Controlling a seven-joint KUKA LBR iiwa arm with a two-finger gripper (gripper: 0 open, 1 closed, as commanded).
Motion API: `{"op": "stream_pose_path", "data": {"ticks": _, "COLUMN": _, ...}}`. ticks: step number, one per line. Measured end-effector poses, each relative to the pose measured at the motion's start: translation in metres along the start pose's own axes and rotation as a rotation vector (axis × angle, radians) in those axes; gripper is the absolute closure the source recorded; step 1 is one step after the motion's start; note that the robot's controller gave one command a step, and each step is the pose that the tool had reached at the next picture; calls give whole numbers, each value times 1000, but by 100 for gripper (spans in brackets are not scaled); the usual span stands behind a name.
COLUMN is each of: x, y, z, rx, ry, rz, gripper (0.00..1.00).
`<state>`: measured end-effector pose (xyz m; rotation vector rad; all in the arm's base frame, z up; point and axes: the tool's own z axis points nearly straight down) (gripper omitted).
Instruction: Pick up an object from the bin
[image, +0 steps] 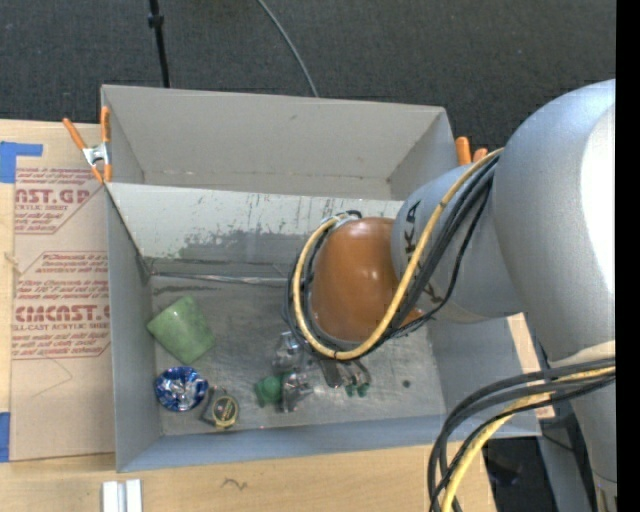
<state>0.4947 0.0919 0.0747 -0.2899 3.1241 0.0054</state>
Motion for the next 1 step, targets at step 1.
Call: {"op": "stream_pose_path", "data": {"ticks": 1, "x": -3, "y": -3, "z": -144, "rx": 3, "ry": -5, "rz": -68, "gripper": 100}}
